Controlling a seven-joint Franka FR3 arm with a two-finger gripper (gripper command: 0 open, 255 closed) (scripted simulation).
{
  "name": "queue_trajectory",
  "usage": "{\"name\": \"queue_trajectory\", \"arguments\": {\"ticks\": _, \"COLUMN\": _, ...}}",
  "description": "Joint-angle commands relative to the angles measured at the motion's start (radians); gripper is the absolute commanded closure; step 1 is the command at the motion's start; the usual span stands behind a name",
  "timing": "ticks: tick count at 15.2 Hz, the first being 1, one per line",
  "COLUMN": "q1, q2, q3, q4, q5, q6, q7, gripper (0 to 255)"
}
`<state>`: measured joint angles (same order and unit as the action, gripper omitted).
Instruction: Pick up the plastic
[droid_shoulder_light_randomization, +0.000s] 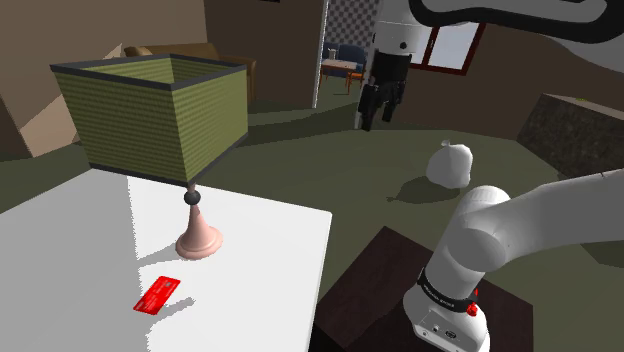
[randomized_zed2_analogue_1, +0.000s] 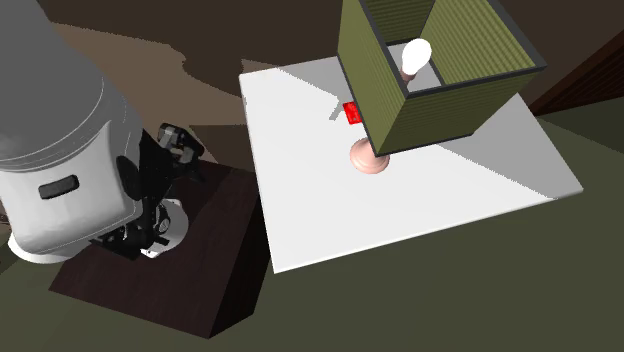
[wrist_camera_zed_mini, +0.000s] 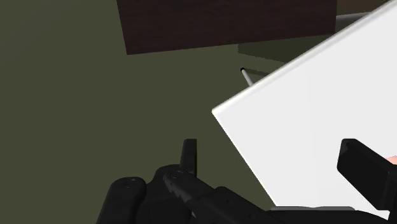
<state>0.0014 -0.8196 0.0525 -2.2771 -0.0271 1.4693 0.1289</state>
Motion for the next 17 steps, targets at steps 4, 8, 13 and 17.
{"name": "queue_trajectory", "arguments": {"ticks": 4, "q1": 0.0, "q2": 0.027, "q3": 0.049, "q4": -0.035, "q5": 0.066, "q6": 0.024, "q7": 0.099, "gripper": 0}}
{"name": "queue_trajectory", "arguments": {"ticks": 8, "q1": 0.003, "q2": 0.08, "q3": 0.115, "q4": -0.068, "q5": 0.158, "q6": 0.068, "q7": 0.228, "gripper": 0}}
{"name": "queue_trajectory", "arguments": {"ticks": 13, "q1": 0.01, "q2": 0.172, "q3": 0.196, "q4": -0.088, "q5": 0.27, "q6": 0.14, "q7": 0.382, "gripper": 0}}
{"name": "queue_trajectory", "arguments": {"ticks": 17, "q1": 0.016, "q2": 0.267, "q3": 0.259, "q4": -0.084, "q5": 0.354, "q6": 0.211, "q7": 0.497, "gripper": 0}}
